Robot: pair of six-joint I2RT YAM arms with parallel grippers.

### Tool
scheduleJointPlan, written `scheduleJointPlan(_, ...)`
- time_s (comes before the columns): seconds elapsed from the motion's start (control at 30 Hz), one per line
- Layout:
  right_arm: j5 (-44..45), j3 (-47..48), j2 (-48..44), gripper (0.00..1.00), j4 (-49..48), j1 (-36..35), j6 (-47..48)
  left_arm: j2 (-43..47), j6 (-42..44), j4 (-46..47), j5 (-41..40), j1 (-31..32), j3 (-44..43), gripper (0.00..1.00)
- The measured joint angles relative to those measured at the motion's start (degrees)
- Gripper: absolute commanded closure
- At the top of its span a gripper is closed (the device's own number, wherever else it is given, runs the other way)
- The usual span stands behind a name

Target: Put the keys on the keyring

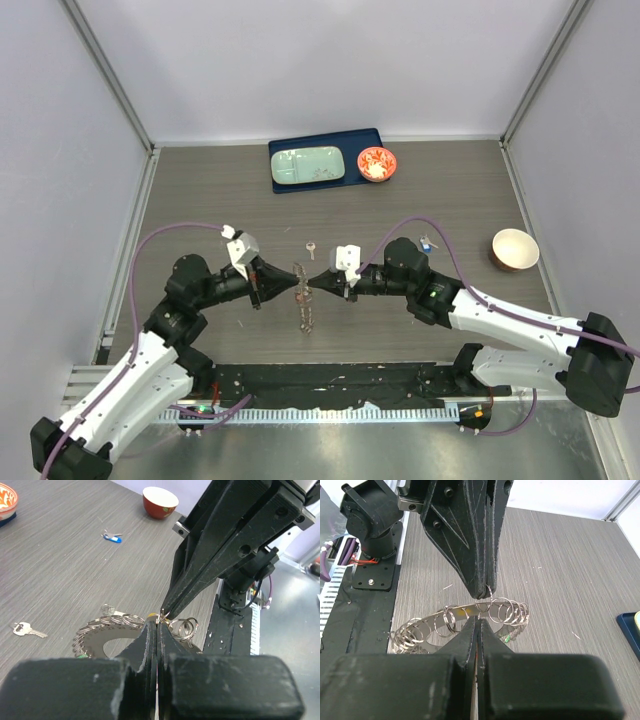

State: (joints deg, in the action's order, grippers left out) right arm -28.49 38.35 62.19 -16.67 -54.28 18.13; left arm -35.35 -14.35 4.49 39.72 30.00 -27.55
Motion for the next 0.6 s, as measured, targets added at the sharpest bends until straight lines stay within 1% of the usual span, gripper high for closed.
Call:
scheduleJointPlan(0.27,1.4,0.0,0.1,0.99,0.6,-0.3,0.2,2.8,-9.6,11.6,-4.7,0.4,7.8,1.00)
scheduleJointPlan(0.33,2.3,0.0,0.1,0.99,0.5,-0.7,0.3,5.2,-12.8,17.0,-7.5,0.8,11.9,1.00)
scheduleJointPlan(0.5,3.1,1.9,1.1,0.99,1.3,-1.0,1.6,9.4,-15.8,21.4,-11.4,1.1,16.0,0.99)
scheduleJointPlan(0.53,3.1,2.4,1.5,0.99,1.5,-1.0,1.7,10.0,-16.0,21.7,-12.0,1.1,16.3,0.97)
scheduleJointPlan(0.57,3.1,3.0,2.0,0.99,1.5,-1.0,1.9,10.9,-16.6,22.2,-12.9,1.1,16.8,0.90)
scheduleJointPlan(0.6,3.1,3.9,2.6,0.99,1.7,-1.0,2.3,12.1,-17.1,22.5,-13.8,1.1,17.4,0.88)
